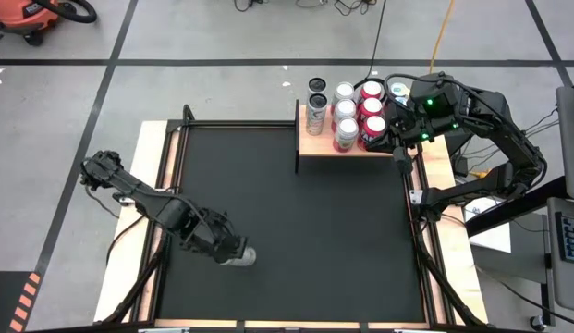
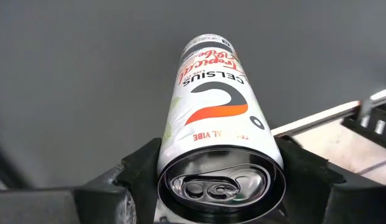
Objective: Place canned beverage on shelf
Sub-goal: Put the white yellow soda can on the shelf aligned with the other white yellow soda cans
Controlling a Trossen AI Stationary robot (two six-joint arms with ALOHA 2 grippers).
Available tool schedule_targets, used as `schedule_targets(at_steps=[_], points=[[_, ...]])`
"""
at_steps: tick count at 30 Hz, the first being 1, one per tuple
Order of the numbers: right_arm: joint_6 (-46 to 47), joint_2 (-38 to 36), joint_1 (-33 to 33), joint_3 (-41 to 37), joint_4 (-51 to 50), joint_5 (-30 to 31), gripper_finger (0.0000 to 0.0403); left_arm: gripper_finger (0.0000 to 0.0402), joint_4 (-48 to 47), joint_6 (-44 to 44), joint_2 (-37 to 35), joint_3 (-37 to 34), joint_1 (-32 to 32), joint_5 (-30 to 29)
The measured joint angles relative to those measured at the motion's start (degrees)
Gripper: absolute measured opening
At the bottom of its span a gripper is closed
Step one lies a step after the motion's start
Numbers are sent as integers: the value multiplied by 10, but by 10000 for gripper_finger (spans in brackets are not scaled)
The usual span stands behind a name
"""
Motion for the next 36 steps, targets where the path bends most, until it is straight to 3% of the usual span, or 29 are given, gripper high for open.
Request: schedule_targets(at_steps=[10, 23, 28, 36], points=[[49, 0, 27, 0, 15, -1, 0, 248, 35, 106, -1, 35, 69, -59], [78, 5, 110, 0, 21, -16, 1, 248, 136, 253, -1, 59, 153, -82], [92, 10, 138, 0, 37, -15, 28, 248, 180, 301, -1, 59, 182, -47], [92, 34, 162, 0, 75, -13, 103, 248, 219, 367, 0, 61, 213, 29]])
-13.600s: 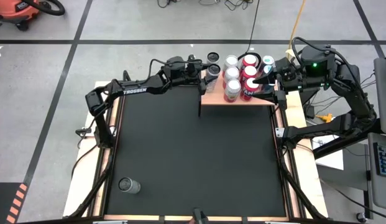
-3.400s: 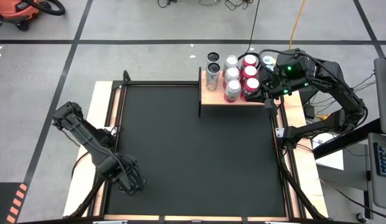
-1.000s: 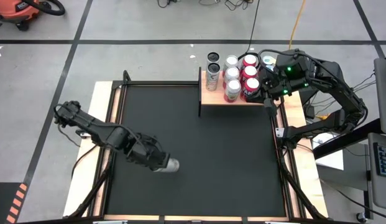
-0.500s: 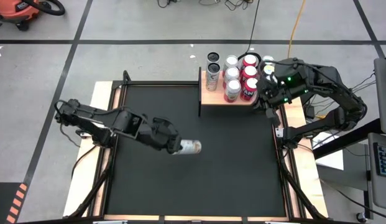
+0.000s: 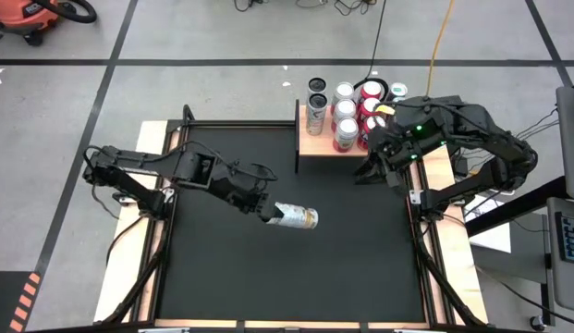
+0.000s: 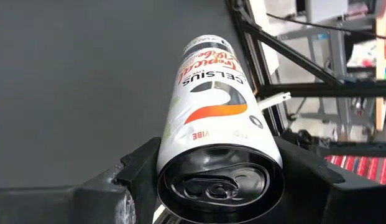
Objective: Place canned beverage on shelf
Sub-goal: Put the white yellow soda can on the shelf aligned with the other white yellow soda cans
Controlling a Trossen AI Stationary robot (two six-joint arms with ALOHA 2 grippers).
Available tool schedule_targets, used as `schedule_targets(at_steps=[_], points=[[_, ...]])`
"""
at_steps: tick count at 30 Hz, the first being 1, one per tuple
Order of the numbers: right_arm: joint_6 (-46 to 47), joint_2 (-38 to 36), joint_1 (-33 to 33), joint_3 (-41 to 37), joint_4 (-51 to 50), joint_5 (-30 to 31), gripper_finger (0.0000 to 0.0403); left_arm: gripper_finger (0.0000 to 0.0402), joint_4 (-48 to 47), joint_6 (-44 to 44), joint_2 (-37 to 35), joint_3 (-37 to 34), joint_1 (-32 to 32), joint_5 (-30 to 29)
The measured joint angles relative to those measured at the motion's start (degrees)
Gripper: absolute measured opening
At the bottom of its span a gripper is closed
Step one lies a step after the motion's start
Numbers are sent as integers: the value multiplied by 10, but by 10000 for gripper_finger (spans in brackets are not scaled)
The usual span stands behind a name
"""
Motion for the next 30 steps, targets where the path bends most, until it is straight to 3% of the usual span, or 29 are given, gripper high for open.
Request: schedule_targets(at_steps=[8, 17, 30], points=[[-8, 61, 31, 0, 22, -1, 185, 248, 0, 96, 0, 37, 0, 15], [25, 118, 53, 0, 122, -1, 268, 248, 1, 222, 0, 51, 12, 24], [87, 153, 52, 0, 134, -22, 383, 248, 47, 540, 0, 51, 15, 19]])
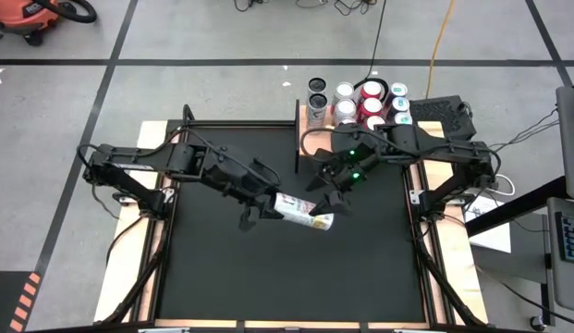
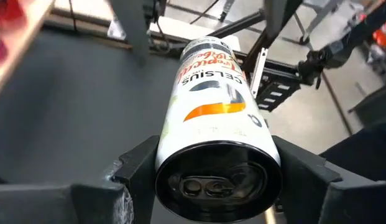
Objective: Place canned beverage on shelf
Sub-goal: Put the white yellow soda can on the shelf aligned with the other white yellow soda cans
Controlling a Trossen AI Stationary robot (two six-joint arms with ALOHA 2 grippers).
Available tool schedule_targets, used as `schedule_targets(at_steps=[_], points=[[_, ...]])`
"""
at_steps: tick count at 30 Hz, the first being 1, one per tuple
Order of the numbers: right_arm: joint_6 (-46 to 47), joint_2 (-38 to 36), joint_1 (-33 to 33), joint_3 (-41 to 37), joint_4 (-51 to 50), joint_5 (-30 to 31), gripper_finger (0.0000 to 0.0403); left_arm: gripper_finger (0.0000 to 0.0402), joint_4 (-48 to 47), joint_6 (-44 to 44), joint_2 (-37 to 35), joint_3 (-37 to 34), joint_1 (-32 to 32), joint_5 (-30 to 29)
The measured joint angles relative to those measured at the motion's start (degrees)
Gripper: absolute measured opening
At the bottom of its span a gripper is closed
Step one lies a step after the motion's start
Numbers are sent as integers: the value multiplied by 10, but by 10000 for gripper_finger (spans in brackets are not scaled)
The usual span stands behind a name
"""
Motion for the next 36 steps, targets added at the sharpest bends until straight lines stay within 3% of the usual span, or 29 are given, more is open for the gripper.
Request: schedule_targets(at_steps=[14, 29, 36], points=[[1, 76, 0, 0, 6, -53, 384, 248, 3, 171, 0, 0, 0, -12], [-6, 85, 0, 0, 35, -55, 241, 261, -3, 185, 0, 0, 0, -36], [-11, 85, 0, 0, 37, -54, 226, 268, -3, 177, 0, 0, -1, -59]])
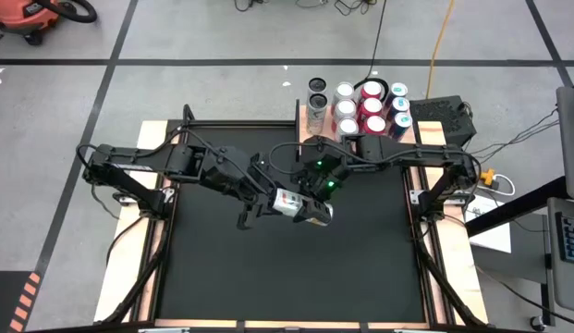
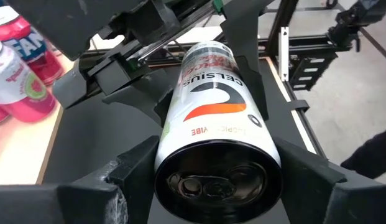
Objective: Place canned beverage on shelf
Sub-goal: Put the white yellow soda can on the shelf aligned with the other white yellow soda cans
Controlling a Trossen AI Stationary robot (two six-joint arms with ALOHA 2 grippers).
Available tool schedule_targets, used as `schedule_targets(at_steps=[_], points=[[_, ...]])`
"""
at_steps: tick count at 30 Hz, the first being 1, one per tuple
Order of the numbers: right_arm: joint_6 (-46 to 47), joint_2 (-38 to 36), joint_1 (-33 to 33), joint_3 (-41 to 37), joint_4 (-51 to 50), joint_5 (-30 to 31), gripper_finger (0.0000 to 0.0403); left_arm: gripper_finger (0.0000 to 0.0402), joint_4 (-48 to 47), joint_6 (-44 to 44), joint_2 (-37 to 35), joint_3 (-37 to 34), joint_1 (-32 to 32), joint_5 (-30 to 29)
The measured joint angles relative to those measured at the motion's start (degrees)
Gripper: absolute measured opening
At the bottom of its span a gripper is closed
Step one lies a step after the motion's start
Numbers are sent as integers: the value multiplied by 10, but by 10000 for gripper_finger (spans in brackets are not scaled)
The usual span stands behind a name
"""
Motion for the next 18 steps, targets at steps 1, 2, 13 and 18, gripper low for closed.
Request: schedule_targets(at_steps=[1, 2, 13, 18], points=[[-1, 0, 0, 0, 0, 0, 230, 268, 0, -4, 0, 0, -1, -6], [-2, 0, 0, 0, 0, 0, 232, 269, 0, -5, 0, 0, -1, -9], [-6, -14, -3, 0, 0, 4, 231, 277, 13, -44, -5, 2, -8, -48], [1, -16, -9, 0, 2, 7, 232, 338, 8, -88, -5, 21, -6, -79]])
